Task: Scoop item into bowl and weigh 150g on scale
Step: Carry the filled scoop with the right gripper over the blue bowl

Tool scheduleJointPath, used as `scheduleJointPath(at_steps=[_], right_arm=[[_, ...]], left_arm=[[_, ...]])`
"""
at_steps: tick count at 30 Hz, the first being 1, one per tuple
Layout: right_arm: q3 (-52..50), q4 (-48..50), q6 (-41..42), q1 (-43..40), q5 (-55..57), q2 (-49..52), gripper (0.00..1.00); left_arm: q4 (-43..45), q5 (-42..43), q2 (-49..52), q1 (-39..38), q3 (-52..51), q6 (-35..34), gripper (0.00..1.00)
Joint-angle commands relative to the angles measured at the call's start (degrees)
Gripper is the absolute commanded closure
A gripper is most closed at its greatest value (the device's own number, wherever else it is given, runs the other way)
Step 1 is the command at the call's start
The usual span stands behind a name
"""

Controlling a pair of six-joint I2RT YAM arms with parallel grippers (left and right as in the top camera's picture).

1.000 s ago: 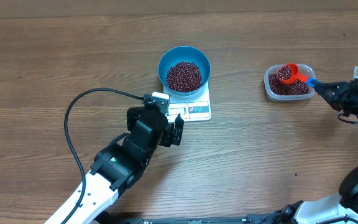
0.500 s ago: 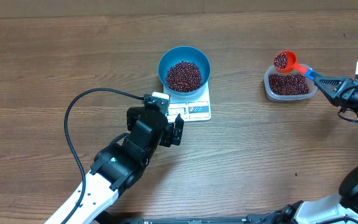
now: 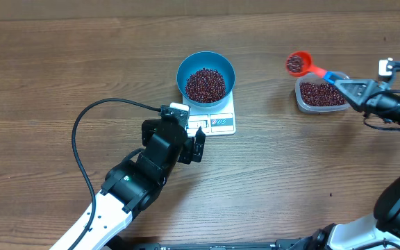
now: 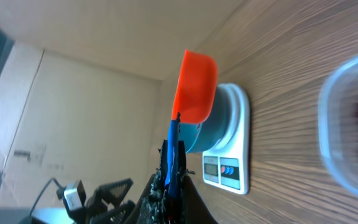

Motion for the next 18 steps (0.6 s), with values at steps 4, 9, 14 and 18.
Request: scheduleJointPath(at_steps=[4, 9, 14, 18], right_arm=[[1.2, 3.1, 1.8, 7.3, -2.2, 0.2, 0.96], [1.2, 8.8, 4.3, 13.2, -2.0, 0.2, 0.96], [1.2, 13.1, 5.3, 17.4, -0.1, 0.2, 0.96], [1.2, 16.5, 7.6, 20.6, 3.6, 0.2, 0.96]], left_arm=[[0.3, -0.9, 0.1, 0.3, 1.3, -1.0, 0.01], [0.3, -0.9, 0.1, 0.3, 1.3, -1.0, 0.00], [0.3, -0.8, 0.1, 0.3, 1.3, -1.0, 0.00], [0.3, -0.6, 0.1, 0.3, 1.3, -1.0, 0.01]])
